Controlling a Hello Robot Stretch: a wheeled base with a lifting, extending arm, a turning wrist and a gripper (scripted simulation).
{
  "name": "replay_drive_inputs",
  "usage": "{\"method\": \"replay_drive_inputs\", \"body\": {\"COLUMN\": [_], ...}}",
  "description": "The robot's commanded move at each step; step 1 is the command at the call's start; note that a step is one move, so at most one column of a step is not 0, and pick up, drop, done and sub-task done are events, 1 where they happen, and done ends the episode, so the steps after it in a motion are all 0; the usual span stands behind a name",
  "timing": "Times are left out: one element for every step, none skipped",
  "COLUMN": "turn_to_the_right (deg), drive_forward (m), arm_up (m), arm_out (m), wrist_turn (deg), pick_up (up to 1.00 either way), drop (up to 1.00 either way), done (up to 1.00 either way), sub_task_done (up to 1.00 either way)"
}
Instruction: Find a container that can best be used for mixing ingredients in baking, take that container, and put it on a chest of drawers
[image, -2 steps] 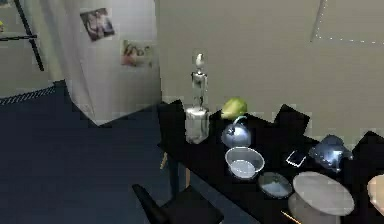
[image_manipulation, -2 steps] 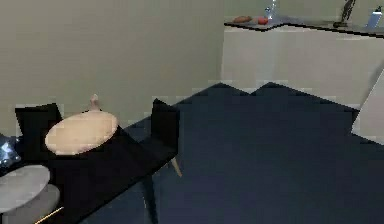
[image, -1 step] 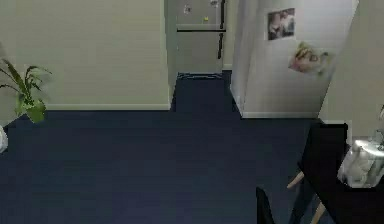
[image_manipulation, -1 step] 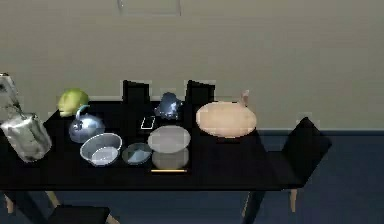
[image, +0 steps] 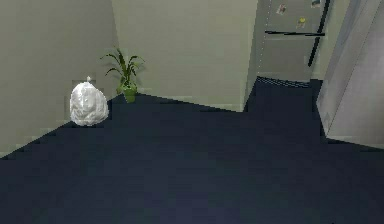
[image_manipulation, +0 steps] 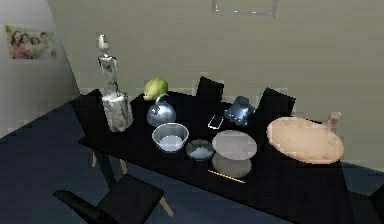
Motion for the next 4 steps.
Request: {"method": "replay_drive_inputs", "body": {"turn_to_the_right": [0.0,0.0,0.0,0.0], "drive_forward": [0.0,0.0,0.0,0.0], "arm_up": [0.5,0.3,0.0,0.0], "arm_out": [0.0,0.0,0.5,0.0], "wrist_turn": [0.0,0.0,0.0,45.0], "pick_up": [0.0,0.0,0.0,0.0], "drop": [0.0,0.0,0.0,0.0], "done": [0.0,0.0,0.0,0.0], "sub_task_done": [0.0,0.0,0.0,0.0]}}
